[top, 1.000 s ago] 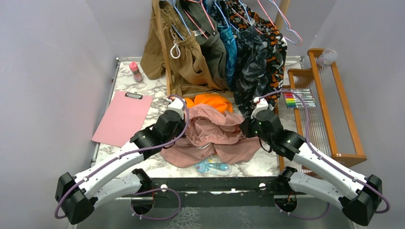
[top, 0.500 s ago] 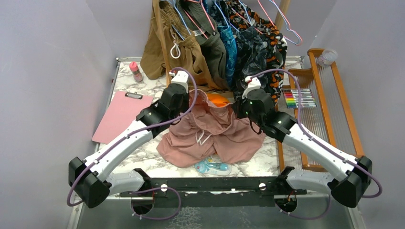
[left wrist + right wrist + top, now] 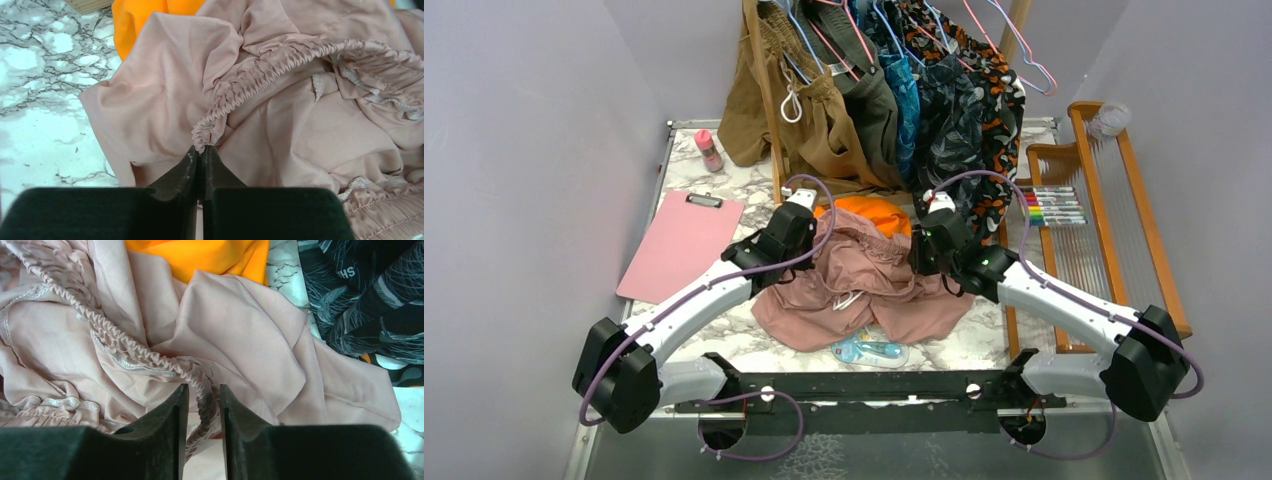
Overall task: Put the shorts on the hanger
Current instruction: Adjust the shorts at the center of the board.
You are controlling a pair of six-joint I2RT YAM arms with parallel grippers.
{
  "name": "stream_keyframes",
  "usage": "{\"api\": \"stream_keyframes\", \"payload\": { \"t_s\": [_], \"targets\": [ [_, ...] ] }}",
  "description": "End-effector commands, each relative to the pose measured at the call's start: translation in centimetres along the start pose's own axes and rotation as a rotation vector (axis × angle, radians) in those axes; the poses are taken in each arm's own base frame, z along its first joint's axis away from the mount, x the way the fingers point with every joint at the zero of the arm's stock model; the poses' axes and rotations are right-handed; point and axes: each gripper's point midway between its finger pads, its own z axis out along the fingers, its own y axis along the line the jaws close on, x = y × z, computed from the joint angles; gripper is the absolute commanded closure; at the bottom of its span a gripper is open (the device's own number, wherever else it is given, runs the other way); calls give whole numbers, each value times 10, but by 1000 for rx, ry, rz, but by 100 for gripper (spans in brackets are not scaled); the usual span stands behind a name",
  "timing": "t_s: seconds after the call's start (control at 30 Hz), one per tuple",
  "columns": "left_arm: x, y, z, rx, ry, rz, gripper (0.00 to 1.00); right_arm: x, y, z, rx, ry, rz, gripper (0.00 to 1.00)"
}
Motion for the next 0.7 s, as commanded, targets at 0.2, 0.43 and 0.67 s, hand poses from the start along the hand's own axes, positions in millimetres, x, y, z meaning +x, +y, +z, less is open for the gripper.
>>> {"api": "stream_keyframes", "payload": {
  "t_s": [0.2, 0.43, 0.67],
  "targets": [
    [-30, -12, -39, 91, -90, -20, 26, -31, 13, -40, -89, -35, -52, 45],
    [-68, -9, -91, 117, -232, -15, 1, -41, 23, -72, -178, -7, -182, 25],
    [-86, 4, -118, 112, -421, 28, 1, -97, 30, -114, -220, -254, -57, 19]
  ]
}}
